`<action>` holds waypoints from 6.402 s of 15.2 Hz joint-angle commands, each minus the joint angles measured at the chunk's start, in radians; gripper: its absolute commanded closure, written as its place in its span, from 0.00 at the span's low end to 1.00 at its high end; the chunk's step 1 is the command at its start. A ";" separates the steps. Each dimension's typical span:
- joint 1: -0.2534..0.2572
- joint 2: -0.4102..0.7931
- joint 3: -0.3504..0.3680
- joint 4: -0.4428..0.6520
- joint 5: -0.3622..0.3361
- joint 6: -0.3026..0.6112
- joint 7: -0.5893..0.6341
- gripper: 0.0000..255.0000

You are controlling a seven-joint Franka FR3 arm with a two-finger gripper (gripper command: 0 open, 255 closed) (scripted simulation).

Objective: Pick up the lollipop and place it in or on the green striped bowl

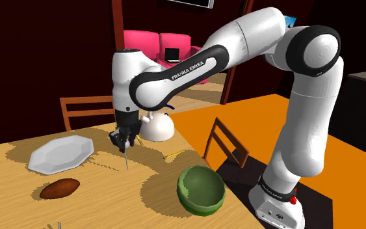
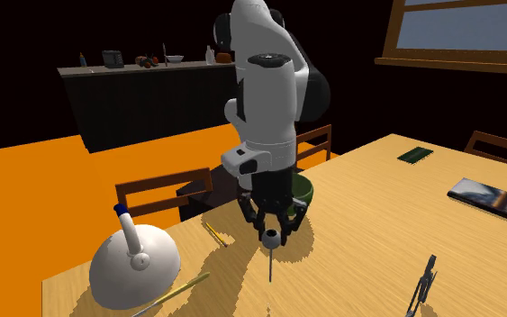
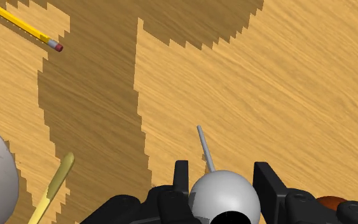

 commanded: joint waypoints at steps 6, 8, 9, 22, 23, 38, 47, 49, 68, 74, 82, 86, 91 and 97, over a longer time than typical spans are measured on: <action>-0.005 -0.037 0.004 0.052 0.019 -0.087 -0.010 1.00; -0.005 -0.046 0.005 0.069 0.024 -0.112 -0.012 1.00; -0.006 -0.050 0.005 0.078 0.026 -0.124 -0.013 1.00; -0.008 -0.082 0.008 0.217 0.041 -0.291 -0.018 1.00; -0.008 -0.082 0.008 0.229 0.041 -0.305 -0.018 1.00; 0.007 -0.550 -0.019 -0.139 0.235 -0.372 -0.087 1.00; 0.088 -0.904 -0.067 -0.348 0.326 -0.510 -0.090 1.00; 0.109 -0.980 -0.076 -0.381 0.339 -0.552 -0.082 1.00; 0.159 -1.100 -0.031 -0.656 0.407 -0.397 -0.090 1.00; 0.169 -1.096 -0.006 -0.732 0.432 -0.318 -0.096 1.00; 0.170 -1.095 -0.003 -0.740 0.435 -0.309 -0.097 1.00; 0.170 -1.095 -0.003 -0.740 0.435 -0.309 -0.097 0.00; 0.159 -1.108 -0.039 -0.651 0.402 -0.412 -0.092 0.00; 0.156 -1.109 -0.047 -0.626 0.394 -0.438 -0.090 0.00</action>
